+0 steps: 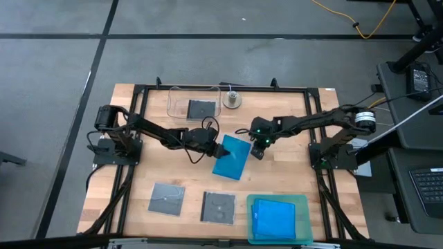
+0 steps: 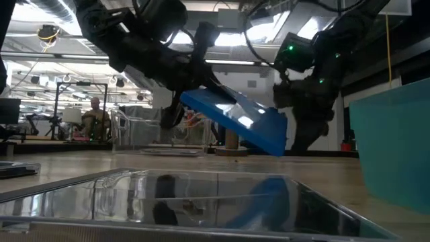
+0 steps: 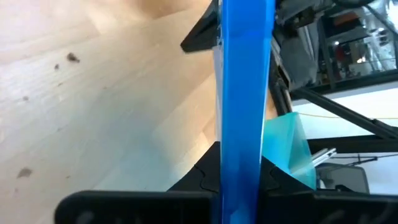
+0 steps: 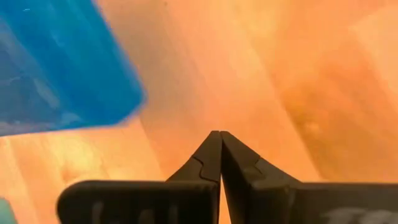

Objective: Pick & place jewel cases by type
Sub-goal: Put the blue cd case into the green bin

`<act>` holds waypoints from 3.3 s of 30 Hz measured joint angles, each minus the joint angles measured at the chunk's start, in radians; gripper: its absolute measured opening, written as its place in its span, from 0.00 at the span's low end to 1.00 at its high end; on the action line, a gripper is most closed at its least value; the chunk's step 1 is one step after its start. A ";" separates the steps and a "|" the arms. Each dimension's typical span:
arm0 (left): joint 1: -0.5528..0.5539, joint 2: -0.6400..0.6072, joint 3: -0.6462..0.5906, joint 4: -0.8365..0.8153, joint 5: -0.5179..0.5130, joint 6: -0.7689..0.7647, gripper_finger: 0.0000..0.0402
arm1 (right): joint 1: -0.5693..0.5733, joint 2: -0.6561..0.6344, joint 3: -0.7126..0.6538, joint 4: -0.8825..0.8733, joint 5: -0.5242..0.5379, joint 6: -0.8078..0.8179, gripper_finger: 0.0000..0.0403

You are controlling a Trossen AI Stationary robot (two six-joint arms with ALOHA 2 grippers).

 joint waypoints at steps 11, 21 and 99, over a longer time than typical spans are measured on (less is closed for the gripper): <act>0.032 -0.142 -0.001 0.000 -0.002 0.063 0.03 | -0.025 -0.263 0.001 -0.131 0.155 -0.003 0.02; 0.067 -0.351 -0.001 -0.022 -0.022 0.164 0.03 | -0.025 -0.500 0.002 -0.182 0.303 -0.036 0.02; 0.105 -0.736 0.254 -0.460 0.001 0.785 0.03 | 0.284 -0.934 0.004 0.123 0.564 -0.492 0.02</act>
